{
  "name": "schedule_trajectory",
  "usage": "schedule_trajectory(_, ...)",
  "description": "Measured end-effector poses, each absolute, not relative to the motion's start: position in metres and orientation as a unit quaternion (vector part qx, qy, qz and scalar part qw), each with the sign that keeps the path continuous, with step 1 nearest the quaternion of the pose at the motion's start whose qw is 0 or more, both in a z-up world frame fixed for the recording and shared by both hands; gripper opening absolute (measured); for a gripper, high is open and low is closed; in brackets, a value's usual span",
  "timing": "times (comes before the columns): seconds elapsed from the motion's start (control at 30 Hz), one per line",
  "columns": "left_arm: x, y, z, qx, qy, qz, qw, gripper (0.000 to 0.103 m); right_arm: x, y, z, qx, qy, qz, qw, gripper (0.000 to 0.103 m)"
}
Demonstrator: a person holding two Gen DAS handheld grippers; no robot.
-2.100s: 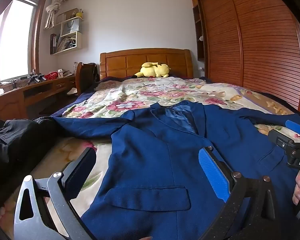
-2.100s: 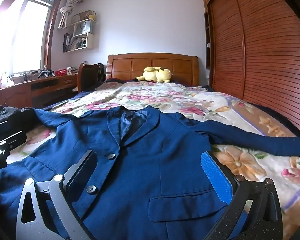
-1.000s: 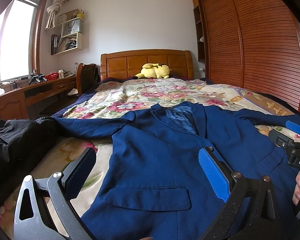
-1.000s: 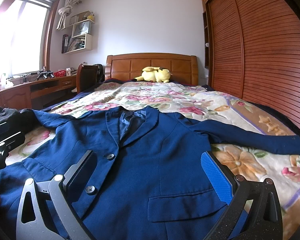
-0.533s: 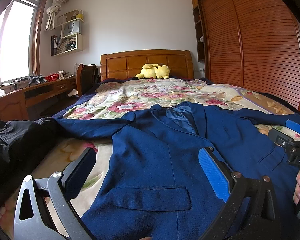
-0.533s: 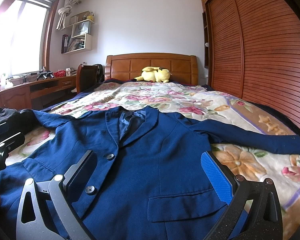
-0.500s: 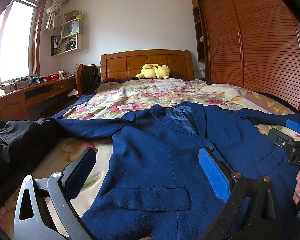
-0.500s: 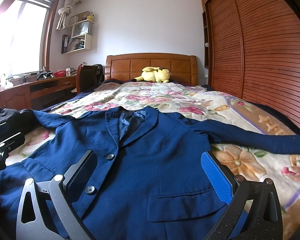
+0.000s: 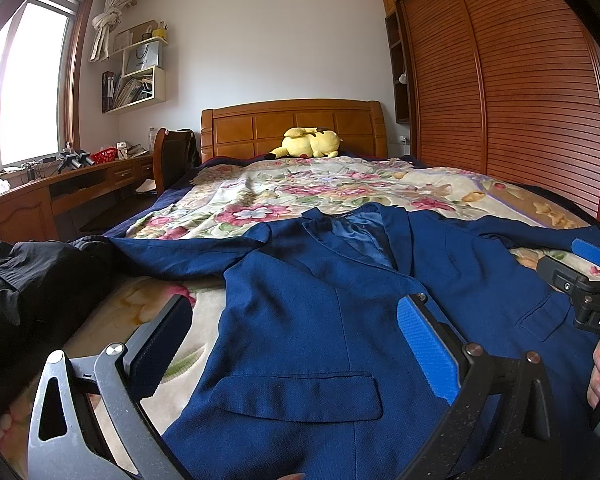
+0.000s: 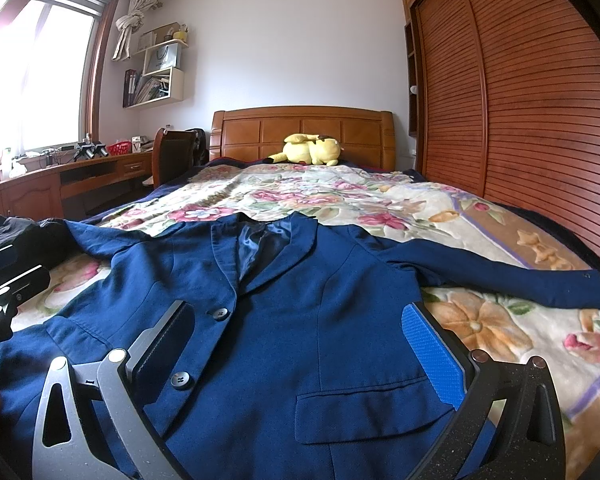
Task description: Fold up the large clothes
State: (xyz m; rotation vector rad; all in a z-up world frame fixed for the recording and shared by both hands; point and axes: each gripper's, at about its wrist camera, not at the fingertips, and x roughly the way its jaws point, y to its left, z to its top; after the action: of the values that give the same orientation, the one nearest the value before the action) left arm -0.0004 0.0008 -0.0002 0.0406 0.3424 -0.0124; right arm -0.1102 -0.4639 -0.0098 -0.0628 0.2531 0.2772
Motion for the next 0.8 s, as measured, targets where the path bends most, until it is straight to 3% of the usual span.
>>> schedule_trajectory(0.8,-0.0007,0.0004,-0.0001,0.021,0.170,-0.006,0.985,0.103,-0.1090,-0.4646,-0.0102,-0.032,0.127,0.137,0.982,0.103)
